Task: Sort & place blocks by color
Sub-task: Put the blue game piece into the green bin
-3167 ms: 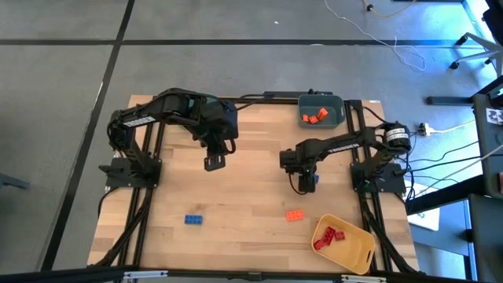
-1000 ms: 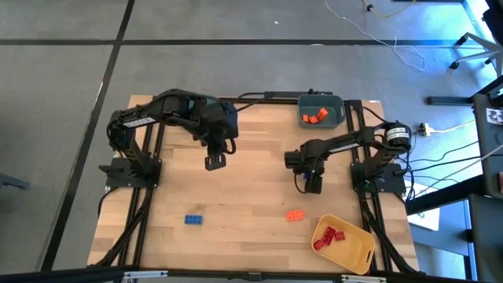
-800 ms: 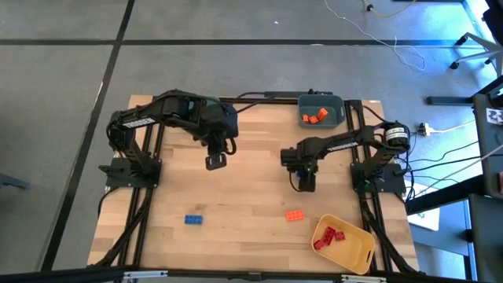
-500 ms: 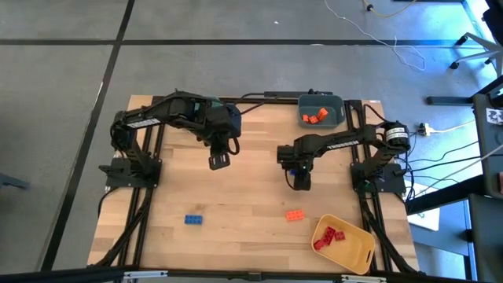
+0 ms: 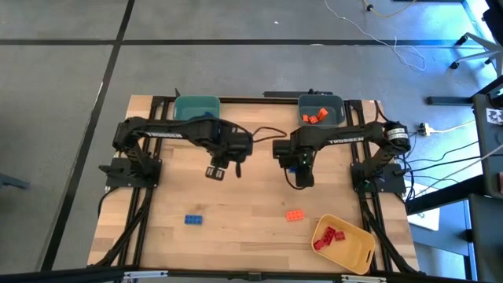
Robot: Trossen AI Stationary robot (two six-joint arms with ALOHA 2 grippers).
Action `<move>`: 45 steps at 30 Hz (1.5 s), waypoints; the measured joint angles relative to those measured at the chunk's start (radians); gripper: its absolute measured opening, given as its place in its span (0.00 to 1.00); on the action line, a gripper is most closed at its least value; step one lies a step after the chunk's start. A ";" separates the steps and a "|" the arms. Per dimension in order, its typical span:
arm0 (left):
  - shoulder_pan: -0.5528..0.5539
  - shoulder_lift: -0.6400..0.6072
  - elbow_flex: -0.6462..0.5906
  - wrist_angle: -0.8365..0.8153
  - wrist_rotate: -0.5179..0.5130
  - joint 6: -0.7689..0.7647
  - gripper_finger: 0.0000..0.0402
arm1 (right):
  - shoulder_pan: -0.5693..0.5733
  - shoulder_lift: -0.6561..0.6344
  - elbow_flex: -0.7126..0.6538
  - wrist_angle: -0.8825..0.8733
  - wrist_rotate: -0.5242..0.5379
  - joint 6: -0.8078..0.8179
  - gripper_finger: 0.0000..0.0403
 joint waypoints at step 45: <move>-0.082 -0.230 -0.071 0.854 -0.110 0.204 0.34 | 0.247 -0.364 0.360 -0.004 0.368 0.032 0.35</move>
